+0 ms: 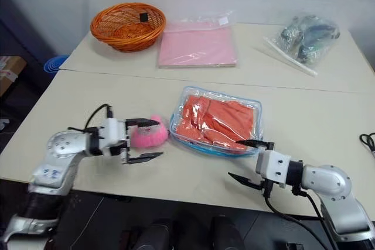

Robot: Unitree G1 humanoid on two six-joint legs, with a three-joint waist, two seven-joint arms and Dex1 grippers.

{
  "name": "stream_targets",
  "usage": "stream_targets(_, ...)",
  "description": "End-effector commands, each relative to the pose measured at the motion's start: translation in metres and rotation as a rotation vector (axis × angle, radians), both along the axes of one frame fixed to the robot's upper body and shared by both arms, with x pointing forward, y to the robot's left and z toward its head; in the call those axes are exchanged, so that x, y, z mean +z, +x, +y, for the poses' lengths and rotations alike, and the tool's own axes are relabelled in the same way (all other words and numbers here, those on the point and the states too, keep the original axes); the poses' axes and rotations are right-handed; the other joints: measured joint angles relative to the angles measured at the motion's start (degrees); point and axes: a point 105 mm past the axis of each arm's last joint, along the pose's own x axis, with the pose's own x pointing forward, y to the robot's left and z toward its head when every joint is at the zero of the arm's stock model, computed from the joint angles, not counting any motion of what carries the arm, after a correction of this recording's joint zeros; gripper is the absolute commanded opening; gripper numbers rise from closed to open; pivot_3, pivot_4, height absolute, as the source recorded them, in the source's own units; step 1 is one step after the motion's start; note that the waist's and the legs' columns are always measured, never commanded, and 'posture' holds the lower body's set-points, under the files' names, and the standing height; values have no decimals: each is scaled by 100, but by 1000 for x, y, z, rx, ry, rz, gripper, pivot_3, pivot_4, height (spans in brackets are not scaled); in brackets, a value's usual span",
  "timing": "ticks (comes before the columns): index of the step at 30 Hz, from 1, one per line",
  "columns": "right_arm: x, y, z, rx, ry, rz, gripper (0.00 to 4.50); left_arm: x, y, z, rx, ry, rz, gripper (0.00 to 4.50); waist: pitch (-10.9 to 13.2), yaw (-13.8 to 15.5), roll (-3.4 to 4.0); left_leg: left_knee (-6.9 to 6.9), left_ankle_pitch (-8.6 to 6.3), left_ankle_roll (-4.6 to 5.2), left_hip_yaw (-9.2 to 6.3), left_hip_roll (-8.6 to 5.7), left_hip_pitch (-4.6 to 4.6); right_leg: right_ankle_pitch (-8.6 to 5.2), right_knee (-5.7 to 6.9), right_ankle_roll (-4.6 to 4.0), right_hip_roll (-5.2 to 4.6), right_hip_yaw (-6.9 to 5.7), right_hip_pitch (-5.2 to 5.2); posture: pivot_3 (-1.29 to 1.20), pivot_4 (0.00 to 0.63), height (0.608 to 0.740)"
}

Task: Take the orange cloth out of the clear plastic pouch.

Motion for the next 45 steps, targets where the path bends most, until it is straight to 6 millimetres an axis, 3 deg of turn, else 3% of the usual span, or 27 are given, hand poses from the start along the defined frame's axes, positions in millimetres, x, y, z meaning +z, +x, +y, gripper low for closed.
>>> stream_targets(1, 13, -7, -6, 3, 34, -60, 4500, -8, 11, -27, -66, 63, -72, 4473, 1, 7, -1, 2, 0, 0, 1, -1, 0, 0, 2, 1, 1, 0, 1, 0, 150, 740)
stream_targets(5, 20, -16, -11, -30, 111, -60, 4500, -13, 20, -55, -159, 88, -57, 4473, 2, -24, -4, 7, 0, 0, 5, 0, 2, 1, 7, 2, 9, 1, 1, 0, 150, 740)
stream_targets(9, 23, -27, -21, -101, 183, -36, 4500, -13, 31, -70, -176, 104, -59, 4473, 2, -17, -4, 6, 3, -4, 8, 6, 7, 1, 15, 2, 17, 3, 1, 0, 150, 740)
stream_targets(10, 23, -29, -25, -133, 208, -28, 4500, -13, 32, -73, -187, 106, -51, 4293, 2, -8, -4, 7, 3, -4, 7, 6, 8, 1, 17, 2, 17, 3, 1, 0, 150, 740)
stream_targets(14, 17, -36, -38, -240, 235, -7, 4500, -11, 32, -83, -232, 97, -41, 3308, 2, 0, -4, 10, 3, -3, 7, 4, 7, 1, 15, 2, 14, 4, 5, 0, 150, 740)
stream_targets(24, 14, -44, -38, -287, 253, -5, 4500, -13, 34, -81, -254, 113, -14, 79, 1, -7, -4, 9, 5, -4, 7, 4, 12, 1, 20, 2, 15, 7, 6, 0, 150, 740)
stream_targets(25, 14, -45, -39, -289, 253, -4, 4500, -11, 35, -81, -251, 99, -17, 13, 1, -7, -4, 9, 4, -4, 5, 4, 12, 1, 19, 2, 15, 6, 6, 0, 150, 740)
stream_targets(29, 13, -46, -39, -295, 256, 0, 4500, 3, 26, -77, -321, 16, 41, 13, 1, -9, -4, 9, 4, -4, 6, 4, 11, 1, 19, 2, 15, 6, 6, 0, 150, 740)
stream_targets(30, 12, -46, -40, -296, 257, 1, 4500, 5, 25, -74, -336, 25, 24, 190, 1, -14, -4, 9, 4, -4, 6, 4, 11, 1, 19, 2, 15, 6, 6, 0, 150, 740)
stream_targets(35, 10, -47, -39, -296, 261, 6, 4500, 3, 19, -67, -371, 92, -9, 1512, 1, -14, -3, 9, 5, -5, 5, 5, 12, 1, 20, 2, 16, 6, 6, 0, 150, 740)
stream_targets(39, 8, -47, -36, -289, 267, 9, 4500, -17, 26, -62, -318, 220, -76, 2761, 1, -7, -3, 9, 5, -5, 5, 4, 12, 1, 17, 2, 15, 6, 7, 0, 150, 740)
stream_targets(45, 6, -47, -28, -260, 278, 19, 4500, -29, 34, -66, -246, 219, -115, 2761, 1, -3, -4, 9, 4, -3, 5, 4, 11, 1, 17, 2, 14, 6, 7, 0, 150, 740)
